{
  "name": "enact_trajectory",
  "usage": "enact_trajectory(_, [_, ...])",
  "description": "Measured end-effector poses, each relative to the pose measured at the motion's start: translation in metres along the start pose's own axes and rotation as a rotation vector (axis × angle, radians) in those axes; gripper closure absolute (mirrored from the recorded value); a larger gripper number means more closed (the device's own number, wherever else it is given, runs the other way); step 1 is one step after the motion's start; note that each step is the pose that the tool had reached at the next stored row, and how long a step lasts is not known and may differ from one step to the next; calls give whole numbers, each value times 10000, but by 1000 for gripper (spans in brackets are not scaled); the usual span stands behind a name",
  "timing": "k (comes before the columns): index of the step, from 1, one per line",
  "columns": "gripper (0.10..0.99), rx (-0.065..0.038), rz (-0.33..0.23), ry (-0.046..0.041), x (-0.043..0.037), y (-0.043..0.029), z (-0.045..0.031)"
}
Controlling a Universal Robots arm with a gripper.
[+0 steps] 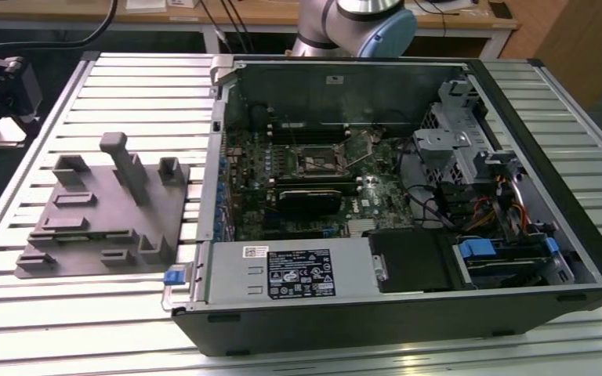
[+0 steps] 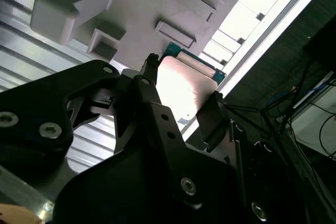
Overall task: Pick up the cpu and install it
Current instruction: 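Pick up the cpu and move it towards the insertion slot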
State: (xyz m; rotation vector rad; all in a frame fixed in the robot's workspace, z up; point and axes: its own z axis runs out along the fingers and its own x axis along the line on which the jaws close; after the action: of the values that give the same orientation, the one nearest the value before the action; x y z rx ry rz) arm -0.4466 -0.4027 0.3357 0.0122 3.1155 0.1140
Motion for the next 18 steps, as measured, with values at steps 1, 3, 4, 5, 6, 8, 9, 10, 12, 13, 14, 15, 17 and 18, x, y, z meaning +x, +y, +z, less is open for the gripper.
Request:
enact_trajectory(1, [541, -5, 0, 0, 0, 1, -12])
enact_trajectory(3, [541, -12, 0, 0, -1, 3, -37])
enact_trajectory(4, [541, -17, 1, 1, -1, 4, -50])
enact_trajectory(5, [541, -23, 1, 1, -1, 5, -63])
enact_trajectory(6, [541, -30, 1, 0, -2, 6, -77])
enact_trajectory(8, [541, -41, 1, 1, -3, 8, -107])
enact_trajectory(9, [541, -46, 1, 1, -3, 9, -124])
enact_trajectory(10, [541, -53, 1, 1, -4, 11, -142])
enact_trajectory(12, [541, -68, 2, 1, -4, 13, -177])
enact_trajectory(13, [541, -76, 2, 1, -4, 15, -194])
enact_trajectory(14, [541, -83, 2, 2, -5, 16, -211])
enact_trajectory(15, [541, -92, 2, 0, -5, 17, -225])
enact_trajectory(17, [541, -102, 3, 2, -6, 19, -255])
enact_trajectory(18, [541, -108, 3, 1, -6, 20, -268])
